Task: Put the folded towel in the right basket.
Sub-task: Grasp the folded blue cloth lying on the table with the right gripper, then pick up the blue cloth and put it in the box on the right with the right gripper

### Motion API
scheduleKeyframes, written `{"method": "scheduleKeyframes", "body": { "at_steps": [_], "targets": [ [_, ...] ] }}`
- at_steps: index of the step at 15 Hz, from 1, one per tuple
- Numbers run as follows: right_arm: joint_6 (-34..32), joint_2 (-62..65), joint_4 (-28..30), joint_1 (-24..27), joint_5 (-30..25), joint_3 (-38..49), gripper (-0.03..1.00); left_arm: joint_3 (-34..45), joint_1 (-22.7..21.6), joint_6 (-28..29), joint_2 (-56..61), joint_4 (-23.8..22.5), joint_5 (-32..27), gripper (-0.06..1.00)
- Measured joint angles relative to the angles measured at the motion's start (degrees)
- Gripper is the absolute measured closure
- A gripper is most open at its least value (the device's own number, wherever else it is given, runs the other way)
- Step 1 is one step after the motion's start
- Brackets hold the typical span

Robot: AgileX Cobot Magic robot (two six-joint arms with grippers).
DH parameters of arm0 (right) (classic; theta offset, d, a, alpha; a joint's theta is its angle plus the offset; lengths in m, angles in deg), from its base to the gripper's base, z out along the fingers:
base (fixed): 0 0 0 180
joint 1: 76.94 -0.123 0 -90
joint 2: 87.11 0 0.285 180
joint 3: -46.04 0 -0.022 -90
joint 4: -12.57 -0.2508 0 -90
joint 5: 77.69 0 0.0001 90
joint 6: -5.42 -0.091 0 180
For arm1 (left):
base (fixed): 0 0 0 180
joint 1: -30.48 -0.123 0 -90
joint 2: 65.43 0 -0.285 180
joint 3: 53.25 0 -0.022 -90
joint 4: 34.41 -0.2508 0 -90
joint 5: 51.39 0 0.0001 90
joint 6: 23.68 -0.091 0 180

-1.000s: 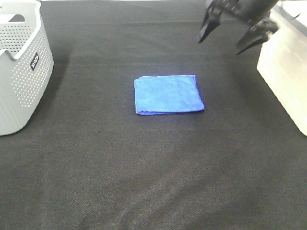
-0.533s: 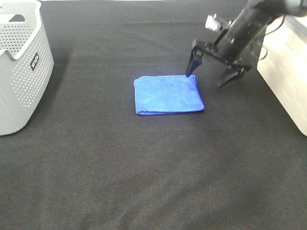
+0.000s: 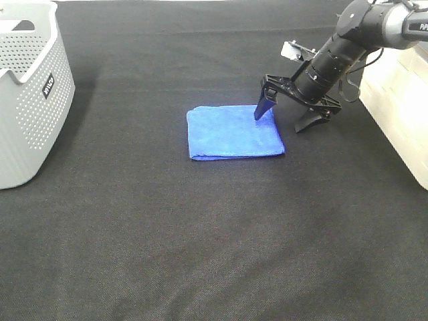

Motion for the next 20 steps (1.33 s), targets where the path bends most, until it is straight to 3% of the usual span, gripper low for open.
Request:
{"method": "scheduleKeyframes", "body": {
  "at_steps": [4, 9, 12, 14, 15, 16, 20],
  "targets": [
    [0.0, -0.4, -0.7, 0.0, -0.3, -0.3, 0.03, 0.0, 0.0, 0.0, 0.0, -0.2, 0.0, -0.04],
    [0.1, -2.2, -2.4, -2.9, 0.2, -1.1, 0.12, 0.0, 0.0, 0.0, 0.0, -0.2, 0.0, -0.04],
    [1.2, -3.8, -4.8, -8.8, 1.8, -1.6, 0.36, 0.0, 0.0, 0.0, 0.0, -0.2, 0.0, -0.04],
    [1.5, -4.4, -5.0, -9.3, 2.2, -1.5, 0.69, 0.0, 0.0, 0.0, 0.0, -0.2, 0.0, -0.04],
    [1.5, -4.4, -5.0, -9.3, 2.2, -1.5, 0.69, 0.0, 0.0, 0.0, 0.0, -0.2, 0.0, -0.04],
    [1.5, -4.4, -5.0, -9.2, 2.2, -1.5, 0.78, 0.0, 0.0, 0.0, 0.0, -0.2, 0.0, -0.04],
    [1.5, -2.8, -2.6, -9.6, 1.1, -1.3, 0.78, 0.0, 0.0, 0.0, 0.0, -0.2, 0.0, -0.04]
  ]
}}
